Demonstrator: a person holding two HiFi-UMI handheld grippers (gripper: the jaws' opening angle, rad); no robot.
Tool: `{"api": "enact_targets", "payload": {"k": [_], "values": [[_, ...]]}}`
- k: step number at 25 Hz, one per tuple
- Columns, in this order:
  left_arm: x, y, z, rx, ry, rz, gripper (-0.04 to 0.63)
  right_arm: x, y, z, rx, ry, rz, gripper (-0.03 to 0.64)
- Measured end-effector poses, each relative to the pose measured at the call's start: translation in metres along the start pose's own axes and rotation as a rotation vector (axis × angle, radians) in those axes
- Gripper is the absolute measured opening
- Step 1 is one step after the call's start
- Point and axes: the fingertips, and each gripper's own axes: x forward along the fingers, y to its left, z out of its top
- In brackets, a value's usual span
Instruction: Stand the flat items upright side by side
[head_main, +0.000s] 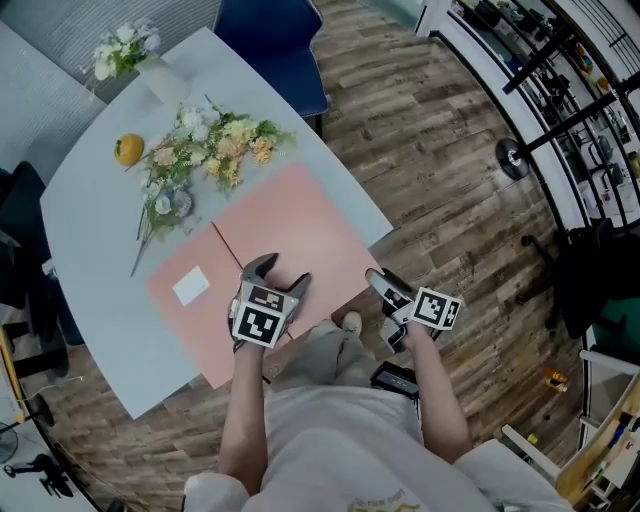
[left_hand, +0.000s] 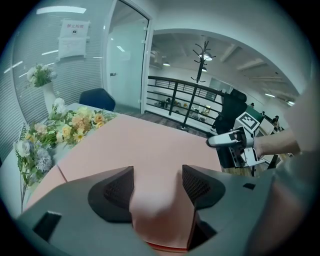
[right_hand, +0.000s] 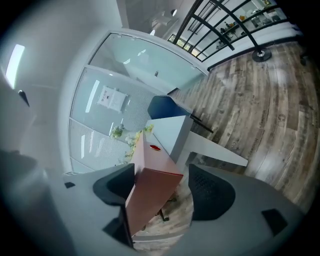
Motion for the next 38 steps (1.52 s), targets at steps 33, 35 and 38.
{"api": "enact_targets", "payload": {"k": [33,35,38], "values": [[0.012,-0.003,-0.003,-0.007,0.023,0.034,0.288,0.011,-0.009,-0.007,0.173,0.001,0.143,0.319],[0.012,-0.004,-0.004,-0.012,0.021,0.035,0.288,0.010,-0.007,-0.007,0.178,0.002,0.143,0.319],[0.012,-0.004,-0.004,-0.018,0.020,0.035,0.288,0.007,-0.010,-0.009,0.180,0.015,0.096,0.318]]}}
